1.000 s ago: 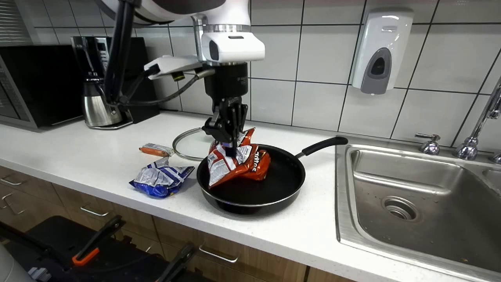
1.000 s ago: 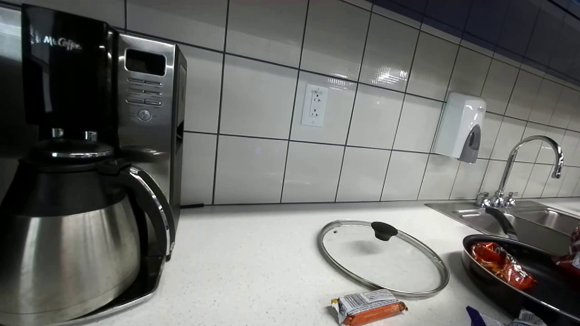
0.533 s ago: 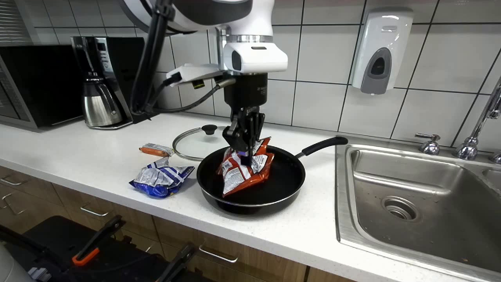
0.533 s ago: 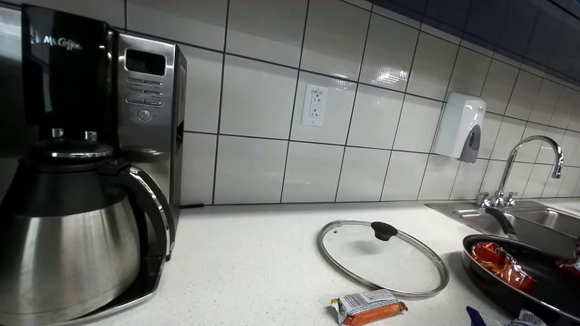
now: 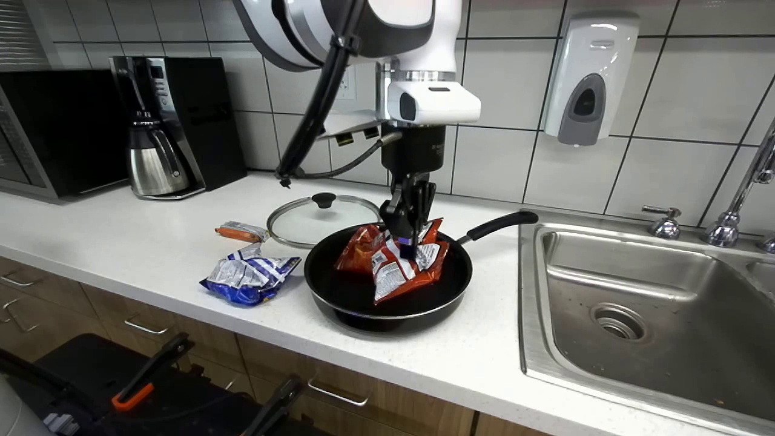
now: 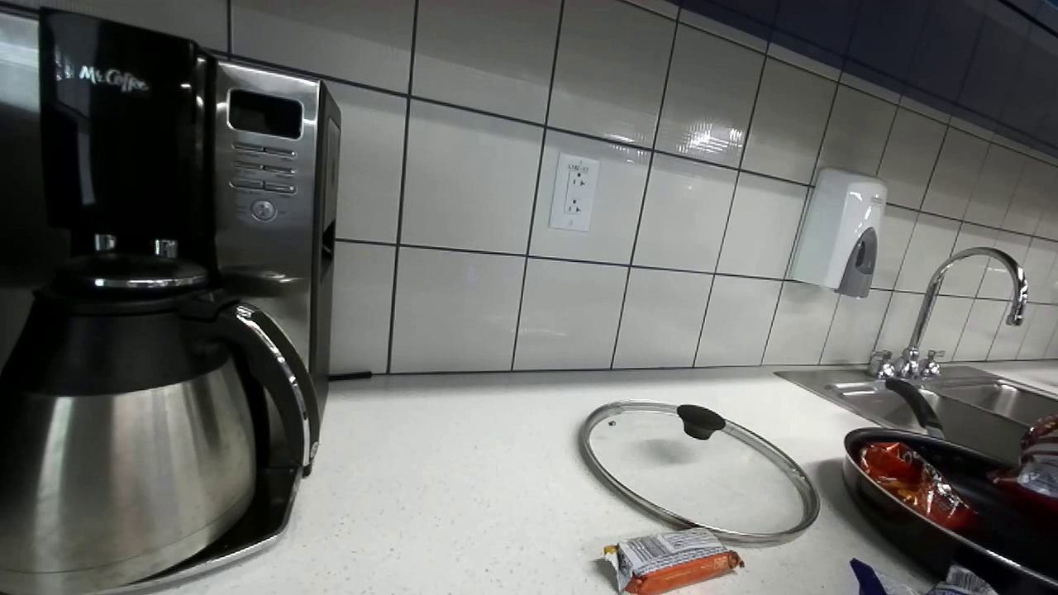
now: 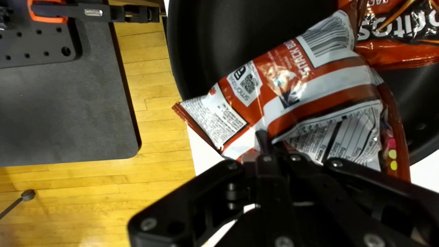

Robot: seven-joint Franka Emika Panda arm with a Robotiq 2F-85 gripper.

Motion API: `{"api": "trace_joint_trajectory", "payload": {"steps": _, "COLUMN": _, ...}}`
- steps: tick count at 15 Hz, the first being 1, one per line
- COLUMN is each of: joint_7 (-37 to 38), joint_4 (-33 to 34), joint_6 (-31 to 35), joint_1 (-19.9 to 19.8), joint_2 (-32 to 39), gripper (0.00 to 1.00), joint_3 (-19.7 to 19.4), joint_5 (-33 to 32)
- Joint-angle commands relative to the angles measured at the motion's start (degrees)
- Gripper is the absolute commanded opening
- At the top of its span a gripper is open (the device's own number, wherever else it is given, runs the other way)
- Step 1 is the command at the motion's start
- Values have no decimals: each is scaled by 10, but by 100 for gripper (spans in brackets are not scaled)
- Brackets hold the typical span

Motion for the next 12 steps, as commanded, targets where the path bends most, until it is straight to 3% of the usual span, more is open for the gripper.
{"api": "trace_joint_trajectory", "payload": {"steps": 1, "joint_7": -13, "joint_4": 38, "joint_6": 11, "joint_1": 11, "joint_2": 51, "gripper": 0, "joint_3": -19, "joint_5": 4}}
{"api": "trace_joint_trajectory", "payload": {"steps": 12, "joint_7": -41, "joint_4": 97, "joint_6": 29, "joint_1": 38, "joint_2": 159, "gripper": 0, "joint_3": -51, "joint_5": 80}}
